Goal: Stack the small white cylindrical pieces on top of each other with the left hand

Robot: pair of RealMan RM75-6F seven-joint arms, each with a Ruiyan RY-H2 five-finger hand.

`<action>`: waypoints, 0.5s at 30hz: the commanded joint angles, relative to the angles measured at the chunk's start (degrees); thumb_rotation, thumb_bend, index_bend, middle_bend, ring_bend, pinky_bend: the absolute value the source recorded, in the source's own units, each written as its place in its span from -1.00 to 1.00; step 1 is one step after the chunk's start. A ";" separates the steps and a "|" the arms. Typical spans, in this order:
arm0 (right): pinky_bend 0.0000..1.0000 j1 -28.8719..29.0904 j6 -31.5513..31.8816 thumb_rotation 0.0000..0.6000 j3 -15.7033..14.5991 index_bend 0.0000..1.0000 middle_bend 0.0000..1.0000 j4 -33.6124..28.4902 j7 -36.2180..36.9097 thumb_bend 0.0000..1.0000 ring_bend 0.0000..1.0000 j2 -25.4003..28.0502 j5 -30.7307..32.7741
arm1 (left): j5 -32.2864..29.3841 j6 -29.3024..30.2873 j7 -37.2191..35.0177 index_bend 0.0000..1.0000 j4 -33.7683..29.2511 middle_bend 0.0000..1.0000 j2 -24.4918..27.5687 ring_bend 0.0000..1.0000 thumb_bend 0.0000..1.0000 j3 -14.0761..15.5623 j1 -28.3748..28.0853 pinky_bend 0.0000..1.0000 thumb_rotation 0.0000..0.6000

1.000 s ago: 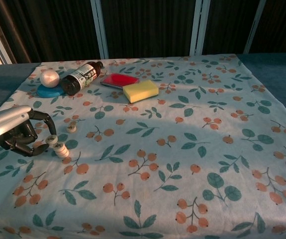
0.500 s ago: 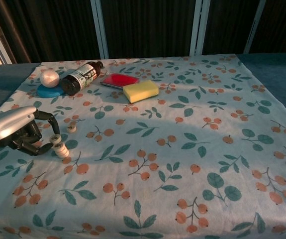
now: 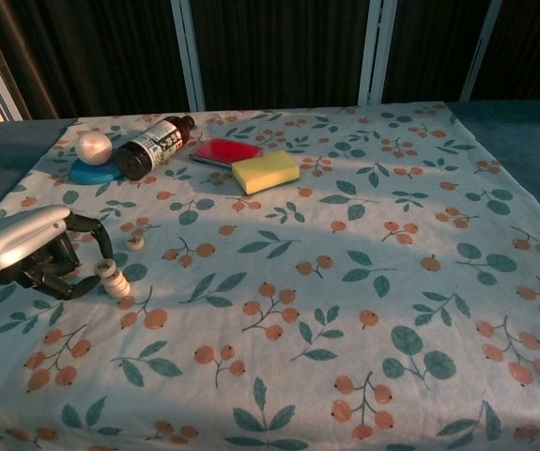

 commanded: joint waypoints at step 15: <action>-1.00 -0.09 0.18 1.00 0.07 -1.00 -1.00 -0.02 0.05 -0.69 -1.00 0.03 0.10 | 0.14 -0.75 -0.58 -0.17 0.17 1.00 0.18 1.00 -0.20 0.10 0.05 1.00 1.00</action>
